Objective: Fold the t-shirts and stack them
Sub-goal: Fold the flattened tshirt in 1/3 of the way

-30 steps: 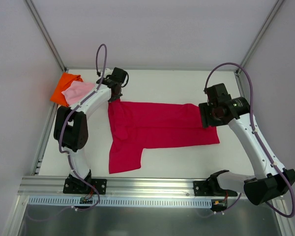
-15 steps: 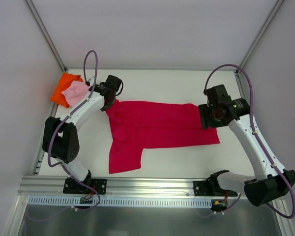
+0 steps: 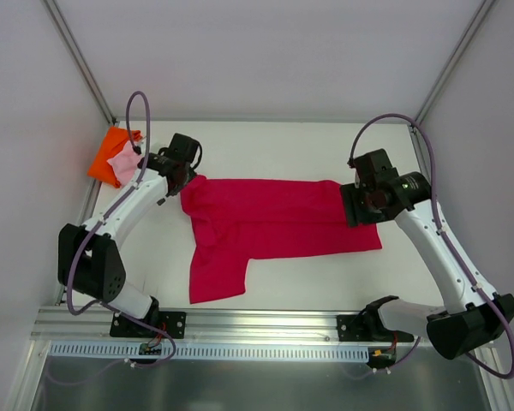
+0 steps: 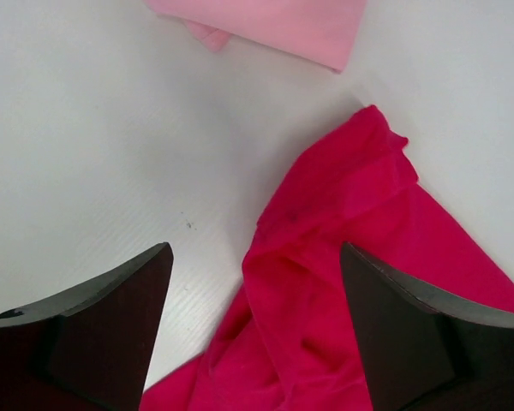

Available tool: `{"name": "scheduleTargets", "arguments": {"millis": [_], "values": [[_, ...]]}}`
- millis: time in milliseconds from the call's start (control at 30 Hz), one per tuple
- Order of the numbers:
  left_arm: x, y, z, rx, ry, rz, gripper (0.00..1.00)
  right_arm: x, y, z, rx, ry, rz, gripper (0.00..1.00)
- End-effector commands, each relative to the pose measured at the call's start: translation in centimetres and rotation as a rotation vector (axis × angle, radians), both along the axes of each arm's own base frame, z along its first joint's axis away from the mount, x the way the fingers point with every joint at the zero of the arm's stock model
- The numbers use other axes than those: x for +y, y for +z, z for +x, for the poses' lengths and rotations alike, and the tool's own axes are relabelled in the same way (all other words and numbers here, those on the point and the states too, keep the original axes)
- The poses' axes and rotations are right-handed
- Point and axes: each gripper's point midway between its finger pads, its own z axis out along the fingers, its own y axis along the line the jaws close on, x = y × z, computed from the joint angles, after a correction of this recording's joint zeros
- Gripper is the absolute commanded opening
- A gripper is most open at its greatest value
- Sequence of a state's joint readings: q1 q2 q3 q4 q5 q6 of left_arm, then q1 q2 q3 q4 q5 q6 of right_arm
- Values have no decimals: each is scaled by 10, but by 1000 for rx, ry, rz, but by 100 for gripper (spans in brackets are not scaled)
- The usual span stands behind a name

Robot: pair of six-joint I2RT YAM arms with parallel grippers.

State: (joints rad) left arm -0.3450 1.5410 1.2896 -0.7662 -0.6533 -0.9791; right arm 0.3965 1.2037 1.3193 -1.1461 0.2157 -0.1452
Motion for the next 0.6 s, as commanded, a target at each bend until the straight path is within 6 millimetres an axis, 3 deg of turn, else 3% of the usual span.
{"name": "scheduleTargets", "arguments": {"millis": [0, 67, 167, 267, 333, 400, 567], "values": [[-9, 29, 6, -135, -87, -66, 78, 9, -5, -3, 9, 22, 25, 64], [-19, 38, 1, -169, -141, -116, 73, 11, -7, -3, 13, 24, 26, 64], [-41, 31, -17, -149, -247, -209, 62, 15, -7, -2, 11, 26, 33, 64], [-70, -4, -47, -62, -388, -309, 45, 26, -8, 2, 5, 37, 61, 64], [-98, -17, -63, -19, -520, -346, 32, 36, -9, 6, 8, 53, 64, 64], [-111, -34, -80, 35, -583, -332, 27, 47, -12, 9, 9, 79, 58, 64], [-123, -60, -96, 117, -624, -343, 27, 62, -16, 12, -5, 116, 40, 64]]}}
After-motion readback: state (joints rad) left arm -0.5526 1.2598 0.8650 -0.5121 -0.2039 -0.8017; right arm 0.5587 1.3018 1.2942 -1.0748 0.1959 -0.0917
